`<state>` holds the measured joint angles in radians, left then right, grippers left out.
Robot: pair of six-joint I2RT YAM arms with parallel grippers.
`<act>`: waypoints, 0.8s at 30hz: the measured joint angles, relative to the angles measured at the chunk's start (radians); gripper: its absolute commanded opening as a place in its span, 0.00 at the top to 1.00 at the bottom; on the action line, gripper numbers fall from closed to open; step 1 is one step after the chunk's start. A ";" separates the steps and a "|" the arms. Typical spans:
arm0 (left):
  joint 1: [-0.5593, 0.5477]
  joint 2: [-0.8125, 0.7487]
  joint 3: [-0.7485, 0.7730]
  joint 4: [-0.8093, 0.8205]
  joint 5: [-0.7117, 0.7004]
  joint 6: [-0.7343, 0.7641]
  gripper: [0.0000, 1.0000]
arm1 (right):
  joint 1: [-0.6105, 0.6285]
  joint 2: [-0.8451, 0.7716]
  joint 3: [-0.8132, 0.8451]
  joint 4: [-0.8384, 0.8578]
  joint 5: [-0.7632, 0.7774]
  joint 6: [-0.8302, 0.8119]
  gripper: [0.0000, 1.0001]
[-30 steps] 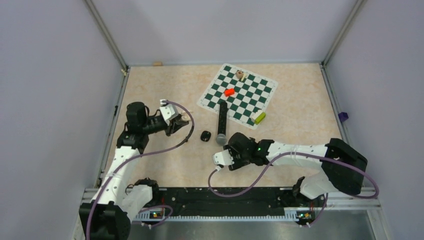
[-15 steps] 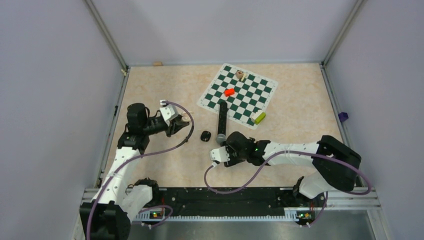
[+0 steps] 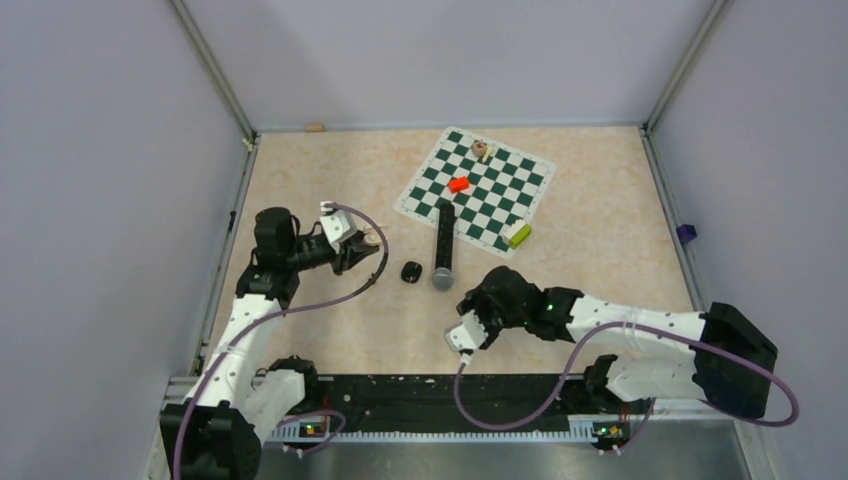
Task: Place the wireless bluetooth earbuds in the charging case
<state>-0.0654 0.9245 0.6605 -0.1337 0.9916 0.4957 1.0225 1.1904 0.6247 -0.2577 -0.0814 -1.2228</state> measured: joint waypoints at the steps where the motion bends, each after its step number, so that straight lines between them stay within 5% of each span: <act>1: 0.000 0.000 -0.001 -0.001 0.002 0.000 1.00 | 0.000 -0.013 -0.026 0.003 -0.010 -0.040 0.45; 9: 0.007 0.000 -0.001 -0.001 0.014 0.000 1.00 | 0.000 0.037 -0.094 0.006 -0.064 -0.256 0.49; 17: 0.015 0.000 -0.001 -0.001 0.023 0.000 1.00 | -0.005 0.127 -0.094 0.058 -0.092 -0.354 0.64; 24: 0.020 -0.010 -0.001 0.000 0.033 0.000 1.00 | -0.007 0.189 -0.072 0.116 -0.097 -0.395 0.65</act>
<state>-0.0456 0.9146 0.6598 -0.1341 1.0245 0.4957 1.0153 1.3792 0.5522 -0.1417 -0.1780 -1.6180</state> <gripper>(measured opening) 0.317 0.351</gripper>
